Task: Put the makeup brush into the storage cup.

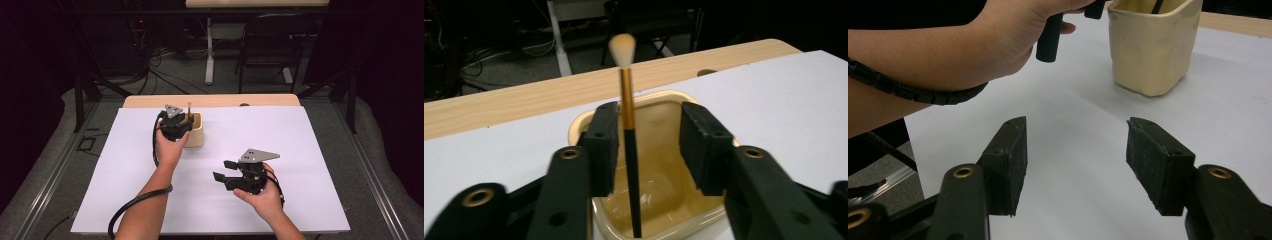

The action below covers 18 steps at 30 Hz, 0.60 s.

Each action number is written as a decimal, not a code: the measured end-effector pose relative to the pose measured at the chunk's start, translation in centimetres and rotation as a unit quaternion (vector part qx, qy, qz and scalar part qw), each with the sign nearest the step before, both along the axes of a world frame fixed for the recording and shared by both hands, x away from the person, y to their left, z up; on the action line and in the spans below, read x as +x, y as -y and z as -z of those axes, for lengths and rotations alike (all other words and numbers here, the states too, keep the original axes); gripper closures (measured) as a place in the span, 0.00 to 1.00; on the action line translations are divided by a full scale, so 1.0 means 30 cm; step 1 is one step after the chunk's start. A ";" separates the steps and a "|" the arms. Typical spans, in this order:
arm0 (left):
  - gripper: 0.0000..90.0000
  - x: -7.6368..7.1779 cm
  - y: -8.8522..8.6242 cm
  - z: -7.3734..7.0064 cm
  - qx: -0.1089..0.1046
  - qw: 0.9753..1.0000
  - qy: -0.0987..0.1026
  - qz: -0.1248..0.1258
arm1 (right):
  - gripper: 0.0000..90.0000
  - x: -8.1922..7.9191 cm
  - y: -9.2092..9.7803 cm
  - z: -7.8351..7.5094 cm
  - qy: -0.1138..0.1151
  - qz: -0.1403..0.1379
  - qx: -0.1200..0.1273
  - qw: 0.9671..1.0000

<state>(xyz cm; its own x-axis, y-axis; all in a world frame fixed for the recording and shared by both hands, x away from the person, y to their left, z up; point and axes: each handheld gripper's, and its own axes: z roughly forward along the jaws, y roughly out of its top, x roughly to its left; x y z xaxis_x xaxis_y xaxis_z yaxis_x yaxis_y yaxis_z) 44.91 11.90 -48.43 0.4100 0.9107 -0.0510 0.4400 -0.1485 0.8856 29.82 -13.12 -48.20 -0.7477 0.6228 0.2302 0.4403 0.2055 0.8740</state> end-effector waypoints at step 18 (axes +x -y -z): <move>0.40 -0.002 0.012 -0.003 0.004 1.000 0.006 0.015 | 0.46 0.002 0.007 -0.001 0.003 0.007 0.002 1.000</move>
<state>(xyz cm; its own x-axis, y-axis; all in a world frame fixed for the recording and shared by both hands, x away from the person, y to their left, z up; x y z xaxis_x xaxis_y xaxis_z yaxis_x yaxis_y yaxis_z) 44.85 11.53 -48.32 0.4369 0.8987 -0.0378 0.4240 -0.1688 0.8898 29.88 -13.34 -48.18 -0.7409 0.6318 0.2280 0.4379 0.1970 0.8772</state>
